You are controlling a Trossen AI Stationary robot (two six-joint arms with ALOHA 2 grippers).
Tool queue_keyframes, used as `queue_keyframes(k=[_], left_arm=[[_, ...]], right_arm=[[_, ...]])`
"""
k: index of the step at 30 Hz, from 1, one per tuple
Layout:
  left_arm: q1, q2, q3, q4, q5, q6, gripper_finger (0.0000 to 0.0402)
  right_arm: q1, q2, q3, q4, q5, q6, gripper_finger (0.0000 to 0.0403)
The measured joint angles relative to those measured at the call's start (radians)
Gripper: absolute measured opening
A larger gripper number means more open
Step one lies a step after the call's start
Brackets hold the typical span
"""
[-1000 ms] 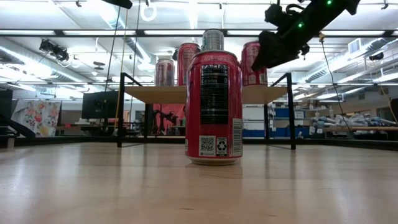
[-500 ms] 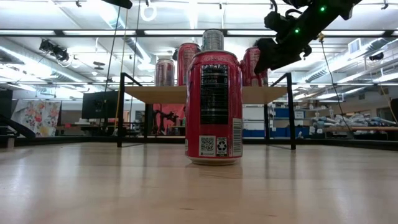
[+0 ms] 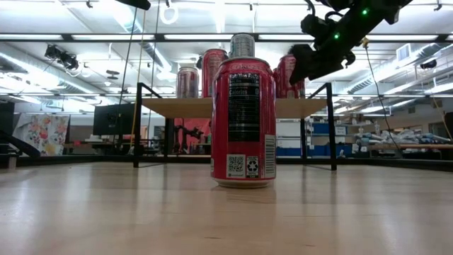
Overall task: Place canned beverage on shelf
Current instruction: Put the white soda can on the shelf aligned with the other white soda can
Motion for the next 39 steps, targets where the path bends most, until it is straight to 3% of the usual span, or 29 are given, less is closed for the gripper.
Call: queue_keyframes(k=[16,27,39], left_arm=[[0.000,0.000,0.000,0.000,0.000,0.000,0.0396],[0.000,0.000,0.000,-0.003,0.000,0.000,0.0396],[0.000,0.000,0.000,-0.010,0.001,-0.019,0.0396]], right_arm=[[-0.010,0.000,0.000,0.001,0.005,0.016,0.0368],[0.002,-0.043,0.035,0.006,-0.106,-0.080,0.0368],[0.055,-0.075,0.059,-0.022,-0.068,-0.022,0.0367]])
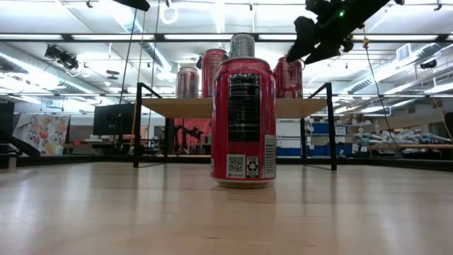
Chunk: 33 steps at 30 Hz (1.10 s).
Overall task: Place canned beverage on shelf
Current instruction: Put the white soda can on the shelf aligned with the other white soda can
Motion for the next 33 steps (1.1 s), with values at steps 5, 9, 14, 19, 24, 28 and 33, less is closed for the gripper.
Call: queue_keyframes(k=[5,9,14,19,24,28,33], left_arm=[[0.000,0.000,0.000,-0.006,0.022,-0.010,0.0396],[0.002,0.000,0.000,-0.010,0.096,-0.026,0.0396],[0.014,0.000,0.000,-0.003,0.177,-0.049,0.0396],[0.019,0.000,0.000,0.020,0.177,-0.057,0.0396],[0.018,0.032,0.000,0.059,0.173,-0.058,0.0396],[0.030,0.081,0.000,0.066,0.149,-0.026,0.0396],[0.088,0.128,0.000,0.101,0.115,0.021,0.0396]], right_arm=[[0.109,-0.004,0.000,0.002,0.091,0.011,0.0360],[0.208,0.002,0.000,0.047,0.043,0.000,0.0355],[0.321,0.063,0.000,0.098,-0.081,-0.023,0.0352],[0.413,0.156,0.000,0.148,-0.133,0.002,0.0351],[0.490,0.238,0.020,0.172,-0.148,0.011,0.0351],[0.517,0.312,0.076,0.161,-0.170,-0.010,0.0351],[0.516,0.384,0.151,-0.018,-0.182,0.047,0.0351]])
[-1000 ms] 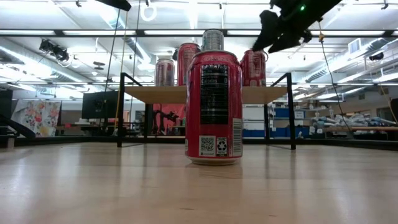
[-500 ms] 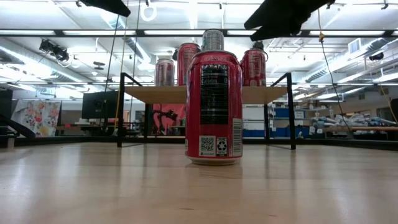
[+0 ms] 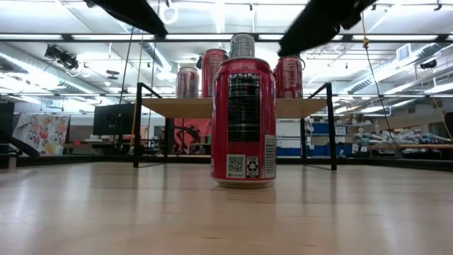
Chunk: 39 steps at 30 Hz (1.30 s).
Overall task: Place canned beverage on shelf
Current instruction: Put the white soda can on the shelf aligned with the other white soda can
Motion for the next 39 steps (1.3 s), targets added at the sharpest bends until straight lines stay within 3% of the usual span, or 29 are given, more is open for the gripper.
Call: queue_keyframes(k=[9,15,21,26,39], left_arm=[[0.120,0.108,0.000,0.084,-0.041,-0.027,0.0396],[0.166,0.215,0.000,0.167,-0.072,-0.014,0.0396],[0.213,0.258,0.000,0.222,-0.063,0.027,0.0396],[0.210,0.245,0.000,0.145,-0.048,0.051,0.0396],[0.215,0.216,0.004,-0.056,0.220,-0.022,0.0396]], right_arm=[[-0.019,0.104,-0.016,-0.068,0.003,0.134,0.0350],[-0.022,0.102,-0.069,-0.042,0.020,0.155,0.0348],[-0.060,0.092,-0.183,0.201,-0.019,0.113,0.0348],[-0.117,0.097,-0.224,0.304,-0.041,0.051,0.0348],[-0.224,0.171,-0.217,0.571,-0.219,-0.088,0.0348]])
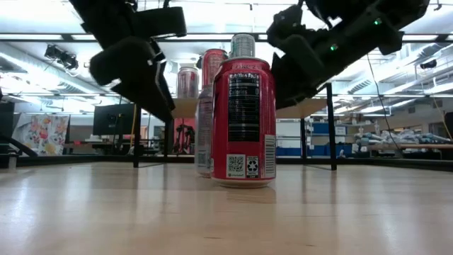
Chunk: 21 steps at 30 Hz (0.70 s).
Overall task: Place canned beverage on shelf
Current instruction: Put the white soda can on the shelf aligned with the other white soda can
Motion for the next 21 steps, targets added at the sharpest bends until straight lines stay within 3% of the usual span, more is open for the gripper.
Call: queue_keyframes(k=[7,14,21], left_arm=[[-0.013,-0.001,0.049,-0.024,0.074,-0.042,0.0396],[0.006,-0.001,0.060,0.033,0.121,0.004,0.0396],[0.089,-0.001,-0.012,0.188,0.216,0.101,0.0396]], right_arm=[[0.004,0.078,0.065,-0.013,-0.015,-0.034,0.0348],[0.034,0.001,0.078,-0.151,0.060,-0.040,0.0348],[0.101,-0.073,0.078,-0.288,0.131,0.008,0.0348]])
